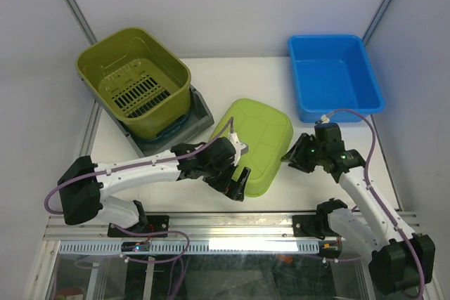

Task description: Turn the large container upside down

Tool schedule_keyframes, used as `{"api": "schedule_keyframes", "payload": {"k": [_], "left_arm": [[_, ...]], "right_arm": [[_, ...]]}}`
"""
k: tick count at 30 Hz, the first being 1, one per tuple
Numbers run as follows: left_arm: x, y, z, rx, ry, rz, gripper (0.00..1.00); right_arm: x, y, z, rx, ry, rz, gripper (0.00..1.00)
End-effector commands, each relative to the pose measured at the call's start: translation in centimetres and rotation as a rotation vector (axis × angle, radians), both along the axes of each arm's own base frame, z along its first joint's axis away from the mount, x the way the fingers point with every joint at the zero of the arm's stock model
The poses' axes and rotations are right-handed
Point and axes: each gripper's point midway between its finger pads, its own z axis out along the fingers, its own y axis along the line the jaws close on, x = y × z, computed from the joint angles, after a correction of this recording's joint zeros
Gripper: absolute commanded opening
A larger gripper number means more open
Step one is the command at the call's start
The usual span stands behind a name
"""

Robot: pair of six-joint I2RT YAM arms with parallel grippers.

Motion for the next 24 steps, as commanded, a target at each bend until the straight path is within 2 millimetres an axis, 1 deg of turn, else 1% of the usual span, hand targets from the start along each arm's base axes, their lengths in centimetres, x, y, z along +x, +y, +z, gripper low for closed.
{"api": "schedule_keyframes", "payload": {"k": [1, 2, 4, 6, 7, 8, 10, 13, 16, 18, 20, 22, 24], "left_arm": [[0.0, -3.0, 0.4, -0.094, -0.009, -0.074, 0.99], [0.3, -3.5, -0.4, -0.082, -0.01, -0.074, 0.99], [0.8, -4.1, -0.9, -0.087, -0.023, -0.076, 0.99], [1.0, -4.5, -1.3, -0.088, -0.027, -0.079, 0.99], [1.1, -4.7, -1.6, -0.087, -0.029, -0.076, 0.99], [1.3, -4.8, -1.7, -0.086, -0.034, -0.073, 0.99], [1.9, -5.0, -2.1, -0.084, -0.056, -0.056, 0.99], [3.2, -5.5, -2.5, -0.08, -0.076, -0.009, 0.99], [4.0, -6.8, -2.2, -0.098, -0.083, -0.008, 0.99], [4.0, -7.1, -1.6, -0.111, -0.084, -0.013, 0.99], [4.0, -6.8, -1.2, -0.117, -0.094, -0.003, 0.99], [4.1, -6.4, -0.4, -0.13, -0.11, 0.015, 0.99], [4.1, -5.9, 1.0, -0.154, -0.126, 0.039, 0.99]], "right_arm": [[1.4, 3.2, -0.5, 0.06, -0.041, 0.004, 0.36], [1.4, 3.7, -1.1, 0.055, -0.029, 0.012, 0.32], [1.8, 4.5, -2.1, 0.054, -0.021, 0.021, 0.23], [2.8, 5.2, -2.7, 0.062, -0.022, 0.02, 0.17], [3.6, 5.5, -2.7, 0.065, -0.028, 0.017, 0.13], [4.4, 5.7, -2.6, 0.063, -0.041, 0.013, 0.12], [6.6, 6.2, -1.8, 0.055, -0.087, 0.016, 0.11], [10.3, 6.4, -0.3, 0.004, -0.165, 0.005, 0.12], [12.3, 6.1, 1.9, -0.036, -0.199, 0.008, 0.11], [12.8, 5.2, 3.9, -0.081, -0.242, -0.005, 0.13], [12.5, 3.4, 5.4, -0.141, -0.281, -0.029, 0.18], [11.5, 0.9, 6.6, -0.209, -0.305, -0.073, 0.24], [10.1, -2.1, 7.5, -0.284, -0.318, -0.128, 0.3]]}}
